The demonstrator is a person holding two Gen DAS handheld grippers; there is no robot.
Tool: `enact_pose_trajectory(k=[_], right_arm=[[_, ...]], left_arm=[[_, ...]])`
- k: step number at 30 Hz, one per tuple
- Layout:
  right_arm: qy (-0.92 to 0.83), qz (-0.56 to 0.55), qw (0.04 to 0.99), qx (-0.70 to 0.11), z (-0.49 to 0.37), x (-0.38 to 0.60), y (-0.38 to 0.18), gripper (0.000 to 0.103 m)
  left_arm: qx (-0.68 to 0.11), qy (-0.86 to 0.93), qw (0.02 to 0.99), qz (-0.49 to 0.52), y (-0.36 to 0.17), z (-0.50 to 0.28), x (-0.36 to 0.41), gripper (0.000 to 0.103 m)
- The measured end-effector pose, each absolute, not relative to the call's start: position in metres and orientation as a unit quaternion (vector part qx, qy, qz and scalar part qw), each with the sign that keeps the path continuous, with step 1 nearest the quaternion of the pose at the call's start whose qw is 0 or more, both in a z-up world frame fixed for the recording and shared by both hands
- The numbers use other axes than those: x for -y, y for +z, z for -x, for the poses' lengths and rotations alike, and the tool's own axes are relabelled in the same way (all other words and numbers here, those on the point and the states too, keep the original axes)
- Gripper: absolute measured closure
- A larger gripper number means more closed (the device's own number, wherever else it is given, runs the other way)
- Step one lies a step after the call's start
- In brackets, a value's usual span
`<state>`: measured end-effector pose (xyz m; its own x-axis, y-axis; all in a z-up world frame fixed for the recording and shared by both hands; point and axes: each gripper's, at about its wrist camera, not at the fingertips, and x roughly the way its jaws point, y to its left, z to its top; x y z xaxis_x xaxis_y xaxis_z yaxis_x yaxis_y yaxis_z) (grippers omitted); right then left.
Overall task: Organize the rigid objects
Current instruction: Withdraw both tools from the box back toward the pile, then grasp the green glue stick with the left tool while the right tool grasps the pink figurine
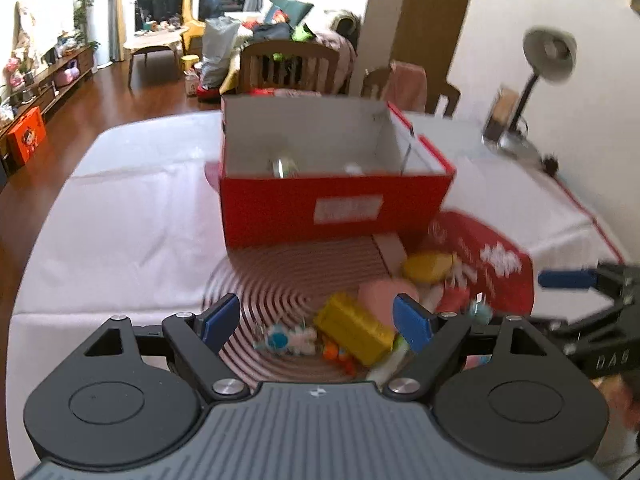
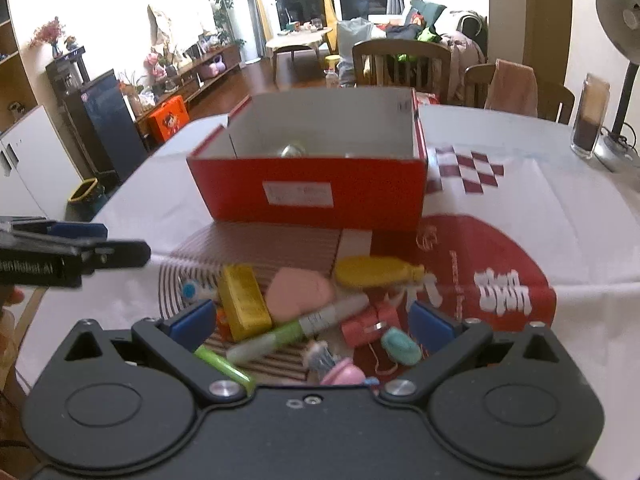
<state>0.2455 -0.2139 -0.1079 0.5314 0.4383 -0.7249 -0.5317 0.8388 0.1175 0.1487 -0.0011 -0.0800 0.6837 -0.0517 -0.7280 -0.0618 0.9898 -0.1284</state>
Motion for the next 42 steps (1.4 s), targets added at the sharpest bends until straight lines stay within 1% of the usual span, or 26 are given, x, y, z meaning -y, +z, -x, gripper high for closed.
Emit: enact_pose_trajectory(k=[10, 17, 22, 27, 31, 38, 42], right_arm=[[0.273, 0.096, 0.854, -0.432, -0.245, 0.224, -0.152, 0.006], [0.286, 0.115, 0.838, -0.450, -0.245, 0.228, -0.172, 0.012], [0.300, 0.123, 0.828, -0.458, -0.246, 0.228, -0.179, 0.014], [0.315, 0.126, 0.821, -0.460, -0.249, 0.229, -0.184, 0.016], [0.321, 0.128, 0.817, -0.461, -0.254, 0.228, -0.189, 0.017], [0.337, 0.128, 0.807, -0.468, -0.264, 0.230, -0.195, 0.024], [0.344, 0.125, 0.807, -0.462, -0.269, 0.228, -0.196, 0.024]], left_arm=[[-0.457, -0.010, 0.888, 0.053, -0.145, -0.140, 0.033, 0.019], [-0.474, -0.008, 0.879, 0.045, -0.171, -0.138, 0.046, 0.019], [-0.472, -0.010, 0.880, 0.060, -0.178, -0.137, 0.054, 0.019], [-0.473, -0.006, 0.880, 0.047, -0.184, -0.137, 0.062, 0.019], [-0.469, -0.002, 0.881, 0.067, -0.185, -0.138, 0.060, 0.019], [-0.463, 0.009, 0.885, 0.049, -0.187, -0.141, 0.068, 0.019], [-0.461, 0.017, 0.886, 0.037, -0.189, -0.147, 0.071, 0.018]])
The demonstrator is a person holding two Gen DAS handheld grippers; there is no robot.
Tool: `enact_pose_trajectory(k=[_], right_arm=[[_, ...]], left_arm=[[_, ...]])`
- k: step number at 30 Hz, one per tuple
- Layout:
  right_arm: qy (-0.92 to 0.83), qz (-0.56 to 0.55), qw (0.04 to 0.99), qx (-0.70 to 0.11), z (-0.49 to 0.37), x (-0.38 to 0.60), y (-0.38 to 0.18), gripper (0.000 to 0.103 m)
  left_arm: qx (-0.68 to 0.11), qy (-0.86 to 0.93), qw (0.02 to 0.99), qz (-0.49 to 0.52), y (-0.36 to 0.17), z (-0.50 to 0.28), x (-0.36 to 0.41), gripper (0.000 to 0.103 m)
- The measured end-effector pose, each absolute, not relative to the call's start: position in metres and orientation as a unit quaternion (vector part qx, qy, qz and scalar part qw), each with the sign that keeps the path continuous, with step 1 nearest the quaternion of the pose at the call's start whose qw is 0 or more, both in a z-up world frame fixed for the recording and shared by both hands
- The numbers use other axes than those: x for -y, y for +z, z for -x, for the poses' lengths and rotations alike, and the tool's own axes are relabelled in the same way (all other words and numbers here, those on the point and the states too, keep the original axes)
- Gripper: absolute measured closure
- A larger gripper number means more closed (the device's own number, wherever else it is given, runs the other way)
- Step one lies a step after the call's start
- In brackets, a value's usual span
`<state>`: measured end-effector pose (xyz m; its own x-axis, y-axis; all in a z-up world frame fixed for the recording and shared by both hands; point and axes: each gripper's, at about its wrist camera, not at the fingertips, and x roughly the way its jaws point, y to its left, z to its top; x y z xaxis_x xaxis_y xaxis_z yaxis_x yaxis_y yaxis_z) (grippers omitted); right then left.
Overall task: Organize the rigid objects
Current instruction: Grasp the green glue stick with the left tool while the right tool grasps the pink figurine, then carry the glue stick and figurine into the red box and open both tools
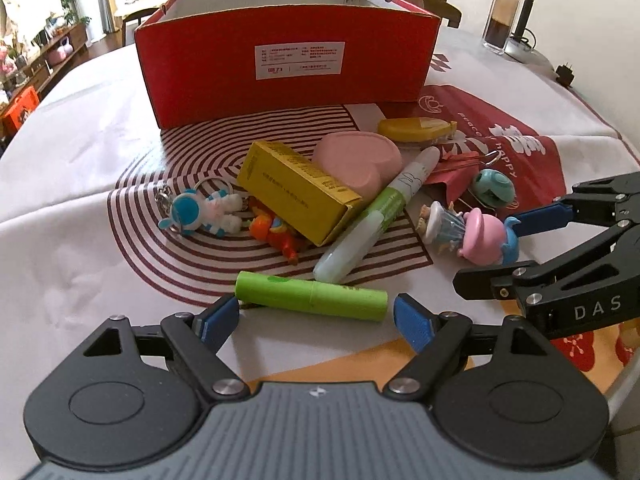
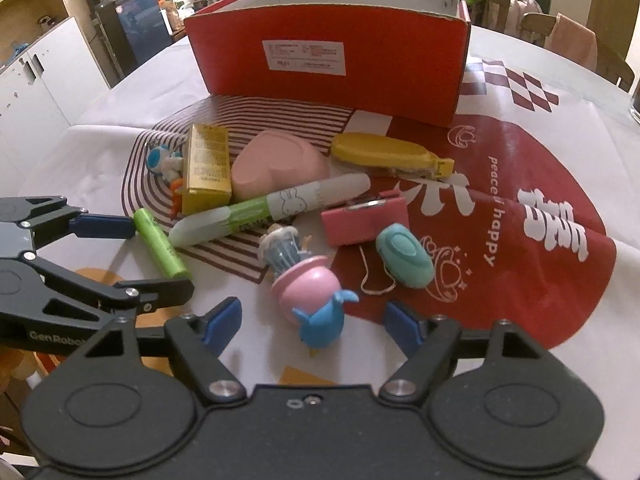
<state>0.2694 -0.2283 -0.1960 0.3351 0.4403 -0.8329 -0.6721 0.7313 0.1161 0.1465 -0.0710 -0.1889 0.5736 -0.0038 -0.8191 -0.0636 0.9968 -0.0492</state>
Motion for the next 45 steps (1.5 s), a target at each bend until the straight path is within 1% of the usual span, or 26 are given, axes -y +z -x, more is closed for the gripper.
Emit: enact_pose_trajectory(k=[4, 7, 11, 13, 15, 17, 21, 23, 25, 26, 33, 39, 45], right_arm=[[0.350, 0.133, 0.808, -0.454, -0.270, 0.225, -0.196, 0.027], [0.353, 0.138, 0.810, -0.448, -0.269, 0.224, -0.196, 0.033], [0.355, 0.146, 0.811, -0.441, -0.265, 0.222, -0.196, 0.046], [0.351, 0.159, 0.814, -0.435, -0.263, 0.220, -0.196, 0.049], [0.346, 0.167, 0.817, -0.430, -0.261, 0.219, -0.196, 0.054], [0.341, 0.168, 0.820, -0.428, -0.260, 0.219, -0.196, 0.058], [0.336, 0.162, 0.823, -0.428, -0.258, 0.219, -0.194, 0.060], [0.332, 0.158, 0.826, -0.428, -0.255, 0.219, -0.193, 0.061], [0.330, 0.152, 0.828, -0.428, -0.252, 0.218, -0.190, 0.064], [0.329, 0.146, 0.828, -0.429, -0.251, 0.219, -0.189, 0.071], [0.314, 0.126, 0.830, -0.443, -0.245, 0.220, -0.185, 0.071], [0.309, 0.078, 0.842, -0.436, -0.242, 0.230, -0.167, 0.071], [0.310, 0.061, 0.853, -0.415, -0.237, 0.233, -0.136, 0.071]], left_arm=[[-0.455, 0.025, 0.890, 0.012, -0.192, -0.148, 0.073, 0.016], [-0.449, 0.021, 0.893, 0.007, -0.194, -0.148, 0.072, 0.014], [-0.446, 0.019, 0.895, 0.007, -0.194, -0.150, 0.069, 0.014], [-0.445, 0.018, 0.895, 0.003, -0.194, -0.149, 0.070, 0.014], [-0.444, 0.016, 0.896, 0.001, -0.194, -0.149, 0.069, 0.014], [-0.444, 0.016, 0.896, -0.002, -0.194, -0.149, 0.070, 0.015], [-0.443, 0.018, 0.896, -0.024, -0.192, -0.148, 0.075, 0.015], [-0.445, 0.016, 0.895, -0.025, -0.191, -0.148, 0.076, 0.020], [-0.451, 0.018, 0.892, -0.021, -0.189, -0.149, 0.075, 0.021], [-0.453, 0.017, 0.891, -0.017, -0.189, -0.149, 0.074, 0.021], [-0.467, 0.023, 0.884, 0.023, -0.178, -0.145, 0.050, 0.021], [-0.454, 0.041, 0.888, 0.064, -0.145, -0.139, 0.015, 0.021], [-0.430, 0.059, 0.896, 0.091, -0.109, -0.136, -0.013, 0.021]])
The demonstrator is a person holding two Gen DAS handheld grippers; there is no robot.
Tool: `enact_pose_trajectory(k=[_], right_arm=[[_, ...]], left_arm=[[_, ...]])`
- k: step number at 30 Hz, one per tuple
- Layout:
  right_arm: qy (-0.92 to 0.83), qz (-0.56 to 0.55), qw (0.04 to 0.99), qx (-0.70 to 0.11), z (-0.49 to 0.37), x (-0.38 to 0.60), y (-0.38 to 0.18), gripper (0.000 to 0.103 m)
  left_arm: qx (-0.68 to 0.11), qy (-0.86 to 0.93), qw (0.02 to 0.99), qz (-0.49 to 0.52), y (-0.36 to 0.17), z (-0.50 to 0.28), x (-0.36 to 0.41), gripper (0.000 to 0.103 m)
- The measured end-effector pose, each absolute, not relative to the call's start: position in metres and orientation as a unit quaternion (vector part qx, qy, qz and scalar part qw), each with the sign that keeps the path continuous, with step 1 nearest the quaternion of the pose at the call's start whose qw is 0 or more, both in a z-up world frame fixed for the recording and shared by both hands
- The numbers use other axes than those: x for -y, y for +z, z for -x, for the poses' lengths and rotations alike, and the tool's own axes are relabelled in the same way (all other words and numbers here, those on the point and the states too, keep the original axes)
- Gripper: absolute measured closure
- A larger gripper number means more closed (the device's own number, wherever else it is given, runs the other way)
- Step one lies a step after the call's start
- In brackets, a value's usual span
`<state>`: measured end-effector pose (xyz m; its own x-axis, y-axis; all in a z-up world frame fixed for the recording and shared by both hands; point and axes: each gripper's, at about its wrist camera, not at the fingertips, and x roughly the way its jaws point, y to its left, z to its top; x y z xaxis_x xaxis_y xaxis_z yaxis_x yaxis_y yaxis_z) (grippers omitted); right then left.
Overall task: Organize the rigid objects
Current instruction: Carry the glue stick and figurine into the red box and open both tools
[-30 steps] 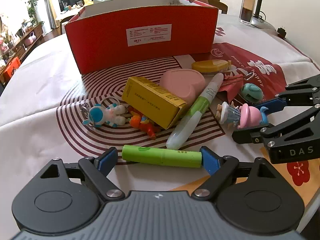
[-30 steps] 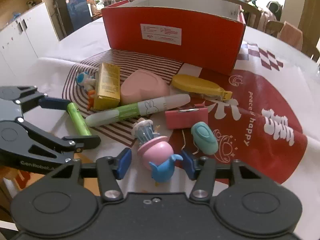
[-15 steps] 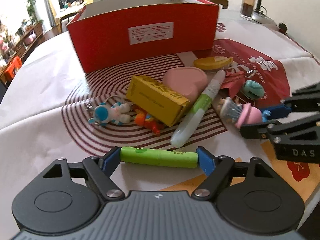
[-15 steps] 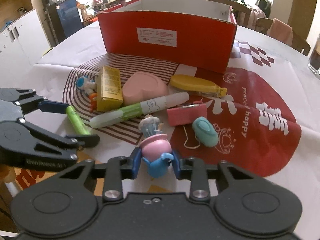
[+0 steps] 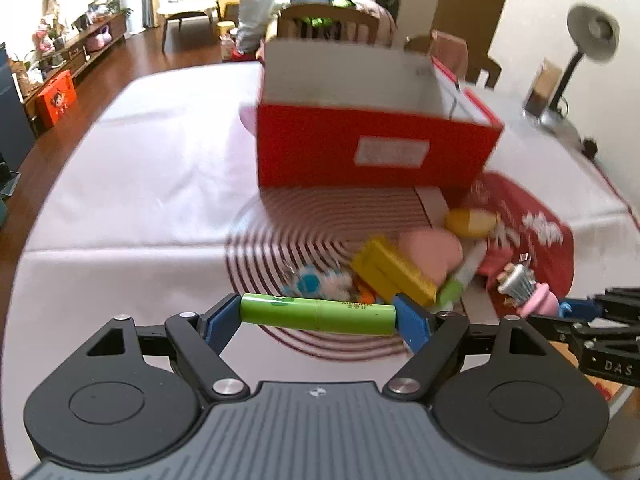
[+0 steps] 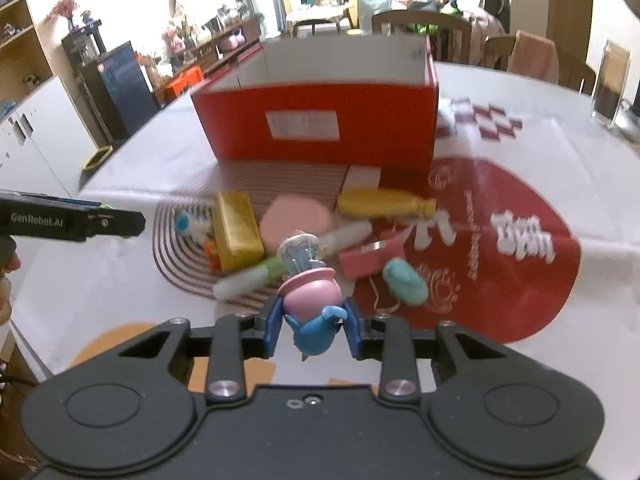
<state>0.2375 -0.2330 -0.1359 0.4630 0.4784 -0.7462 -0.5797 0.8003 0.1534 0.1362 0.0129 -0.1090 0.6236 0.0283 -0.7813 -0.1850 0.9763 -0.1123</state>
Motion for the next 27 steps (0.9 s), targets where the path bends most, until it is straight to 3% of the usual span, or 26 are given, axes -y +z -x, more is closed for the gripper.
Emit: enact_pose_trajectory(k=[15, 27], right_arm=[[0.291, 0.055, 0.888, -0.352, -0.288, 0.232, -0.055, 0.071], [0.298, 0.065, 0.895, -0.325, -0.355, 0.211, -0.028, 0.071]], left_arm=[[-0.366, 0.071, 0.925, 0.080, -0.033, -0.153, -0.037, 0.021], [-0.333, 0.090, 0.937, 0.045, 0.007, -0.229, -0.039, 0.021]])
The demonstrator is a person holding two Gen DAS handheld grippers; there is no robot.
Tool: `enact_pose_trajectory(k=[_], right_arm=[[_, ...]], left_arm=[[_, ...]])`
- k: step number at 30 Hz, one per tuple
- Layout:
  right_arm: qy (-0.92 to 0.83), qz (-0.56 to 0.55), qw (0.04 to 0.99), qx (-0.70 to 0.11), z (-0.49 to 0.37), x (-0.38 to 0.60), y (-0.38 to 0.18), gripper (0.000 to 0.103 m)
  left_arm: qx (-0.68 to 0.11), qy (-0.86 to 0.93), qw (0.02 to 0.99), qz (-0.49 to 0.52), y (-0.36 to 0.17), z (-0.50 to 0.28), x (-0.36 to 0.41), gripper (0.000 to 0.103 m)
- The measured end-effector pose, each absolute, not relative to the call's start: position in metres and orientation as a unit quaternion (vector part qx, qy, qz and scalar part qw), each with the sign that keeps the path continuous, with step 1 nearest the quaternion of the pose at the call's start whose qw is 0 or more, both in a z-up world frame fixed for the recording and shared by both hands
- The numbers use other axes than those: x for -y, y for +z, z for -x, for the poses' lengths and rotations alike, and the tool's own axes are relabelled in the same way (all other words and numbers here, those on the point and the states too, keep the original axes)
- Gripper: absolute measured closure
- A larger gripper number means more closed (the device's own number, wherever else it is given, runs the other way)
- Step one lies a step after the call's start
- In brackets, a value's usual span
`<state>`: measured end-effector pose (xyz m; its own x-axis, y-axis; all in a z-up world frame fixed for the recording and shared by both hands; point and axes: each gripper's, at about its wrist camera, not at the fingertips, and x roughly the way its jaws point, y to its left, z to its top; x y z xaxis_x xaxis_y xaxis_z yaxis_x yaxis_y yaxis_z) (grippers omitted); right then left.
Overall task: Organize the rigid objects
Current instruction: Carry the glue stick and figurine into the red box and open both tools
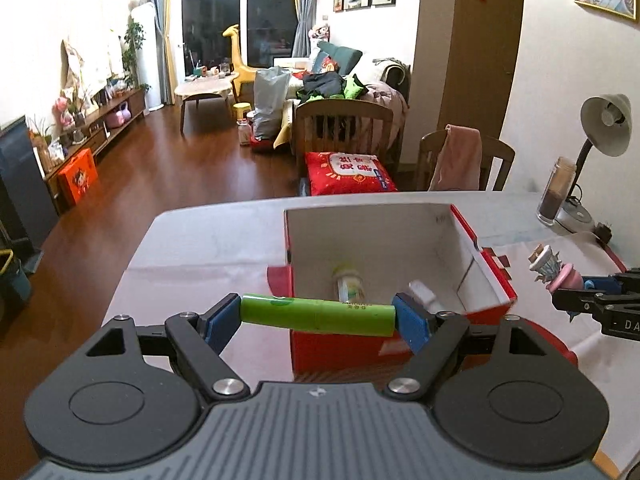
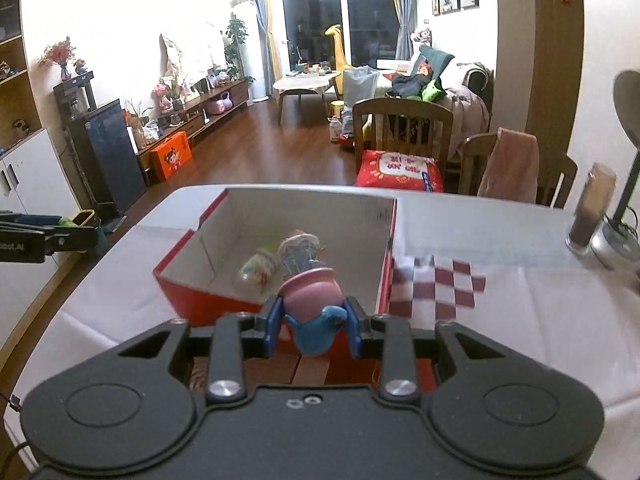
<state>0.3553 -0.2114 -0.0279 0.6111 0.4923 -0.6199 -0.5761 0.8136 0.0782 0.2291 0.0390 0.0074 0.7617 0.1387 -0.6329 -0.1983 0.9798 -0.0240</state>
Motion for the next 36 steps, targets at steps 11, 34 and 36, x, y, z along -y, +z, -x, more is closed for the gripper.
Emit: enact_pose_trajectory(k=[11, 34, 36], right_arm=[[0.306, 0.096, 0.891, -0.320, -0.423, 0.186, -0.031, 0.071], [0.334, 0.208, 0.831, -0.394, -0.509, 0.105, -0.127, 0.071], [0.336, 0.218, 0.822, -0.404, -0.511, 0.100, -0.133, 0.071]], left_arm=[[-0.350, 0.101, 0.930, 0.042, -0.003, -0.316, -0.037, 0.021], [-0.463, 0.109, 0.880, 0.017, -0.117, -0.433, -0.032, 0.021], [-0.467, 0.109, 0.877, 0.013, -0.121, -0.437, -0.033, 0.021]])
